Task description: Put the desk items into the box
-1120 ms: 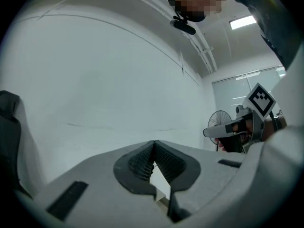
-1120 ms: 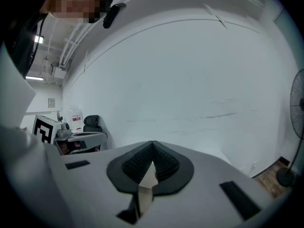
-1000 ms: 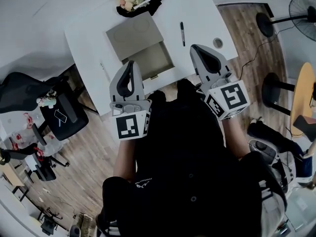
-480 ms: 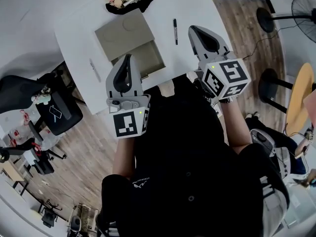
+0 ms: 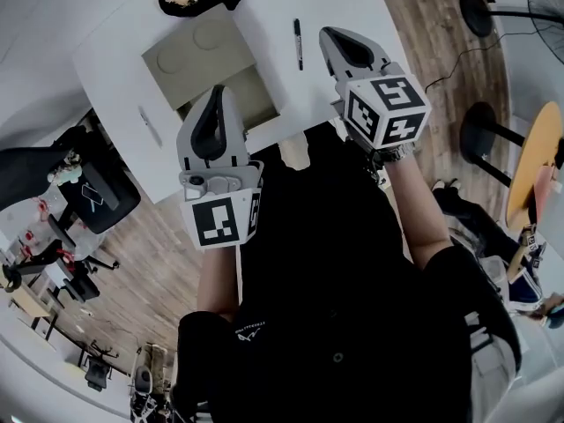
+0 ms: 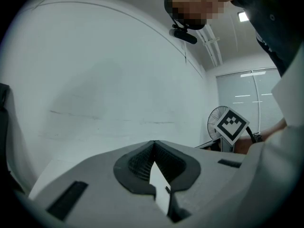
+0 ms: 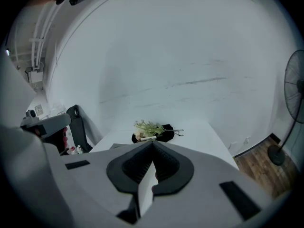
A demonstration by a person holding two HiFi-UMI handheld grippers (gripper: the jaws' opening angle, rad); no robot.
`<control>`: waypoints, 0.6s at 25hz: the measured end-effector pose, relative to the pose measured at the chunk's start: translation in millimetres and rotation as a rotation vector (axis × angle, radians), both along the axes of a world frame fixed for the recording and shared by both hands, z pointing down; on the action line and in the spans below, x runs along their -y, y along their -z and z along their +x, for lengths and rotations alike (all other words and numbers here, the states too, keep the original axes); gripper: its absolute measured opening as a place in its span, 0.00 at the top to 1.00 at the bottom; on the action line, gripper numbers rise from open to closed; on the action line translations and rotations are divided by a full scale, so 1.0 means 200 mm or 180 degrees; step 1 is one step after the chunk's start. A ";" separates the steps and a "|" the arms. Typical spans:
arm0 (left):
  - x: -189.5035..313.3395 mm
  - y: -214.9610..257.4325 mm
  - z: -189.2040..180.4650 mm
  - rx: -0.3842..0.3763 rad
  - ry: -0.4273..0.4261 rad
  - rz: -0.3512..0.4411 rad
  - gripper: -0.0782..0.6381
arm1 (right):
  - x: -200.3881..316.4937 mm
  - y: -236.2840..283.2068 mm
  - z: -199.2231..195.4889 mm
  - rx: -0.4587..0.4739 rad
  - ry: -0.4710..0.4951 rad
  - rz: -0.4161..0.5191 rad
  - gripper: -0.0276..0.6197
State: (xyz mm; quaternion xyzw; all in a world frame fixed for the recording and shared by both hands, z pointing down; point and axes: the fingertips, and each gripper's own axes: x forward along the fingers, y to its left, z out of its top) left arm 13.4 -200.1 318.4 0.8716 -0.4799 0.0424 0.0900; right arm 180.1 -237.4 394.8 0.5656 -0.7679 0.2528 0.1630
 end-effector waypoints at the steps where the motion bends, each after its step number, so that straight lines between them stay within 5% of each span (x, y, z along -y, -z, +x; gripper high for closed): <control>1: 0.02 -0.01 0.02 0.0003 0.0007 -0.0011 0.88 | 0.01 -0.05 0.01 0.0006 0.0001 -0.0054 0.96; 15: 0.19 -0.20 0.12 0.0031 0.0114 -0.0223 0.88 | 0.08 -0.70 0.05 -0.0082 0.0098 -0.0888 0.93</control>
